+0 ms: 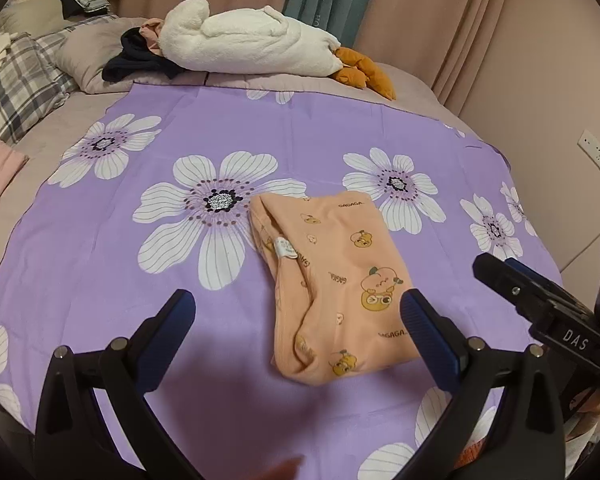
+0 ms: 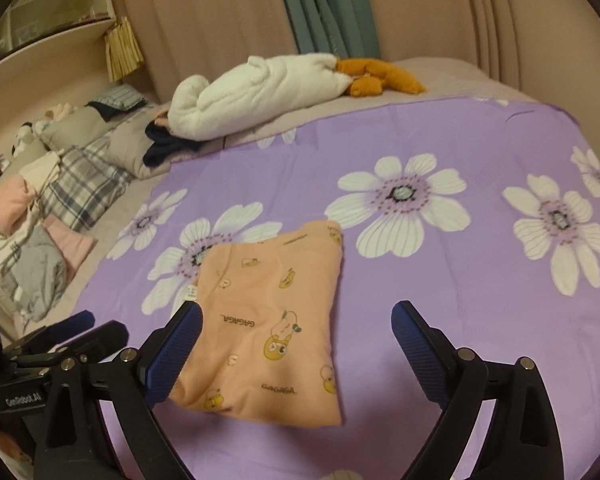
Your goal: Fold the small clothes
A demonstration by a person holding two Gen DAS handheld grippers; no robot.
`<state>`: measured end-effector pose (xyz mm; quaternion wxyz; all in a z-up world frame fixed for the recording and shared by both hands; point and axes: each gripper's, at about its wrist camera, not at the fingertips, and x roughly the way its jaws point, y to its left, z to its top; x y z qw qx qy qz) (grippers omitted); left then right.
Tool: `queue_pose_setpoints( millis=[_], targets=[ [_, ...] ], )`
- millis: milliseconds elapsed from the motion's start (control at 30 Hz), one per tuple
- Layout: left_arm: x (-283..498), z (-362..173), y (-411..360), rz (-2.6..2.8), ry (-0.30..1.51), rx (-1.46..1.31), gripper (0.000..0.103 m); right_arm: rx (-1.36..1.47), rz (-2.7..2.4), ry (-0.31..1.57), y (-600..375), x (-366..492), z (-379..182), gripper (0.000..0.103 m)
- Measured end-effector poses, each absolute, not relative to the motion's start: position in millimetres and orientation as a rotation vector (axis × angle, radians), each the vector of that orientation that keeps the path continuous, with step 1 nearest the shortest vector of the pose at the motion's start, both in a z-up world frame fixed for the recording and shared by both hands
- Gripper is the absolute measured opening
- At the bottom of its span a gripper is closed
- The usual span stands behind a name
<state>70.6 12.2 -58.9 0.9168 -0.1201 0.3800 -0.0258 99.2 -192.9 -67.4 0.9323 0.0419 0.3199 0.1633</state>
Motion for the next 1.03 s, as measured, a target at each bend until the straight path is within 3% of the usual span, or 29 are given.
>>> queue_pose_setpoints(
  millis=[1033],
  targets=[
    [43, -55, 12, -0.003, 0.767, -0.232, 0.103, 0.072, 0.272, 0.613, -196, 65, -65, 0.095]
  ],
)
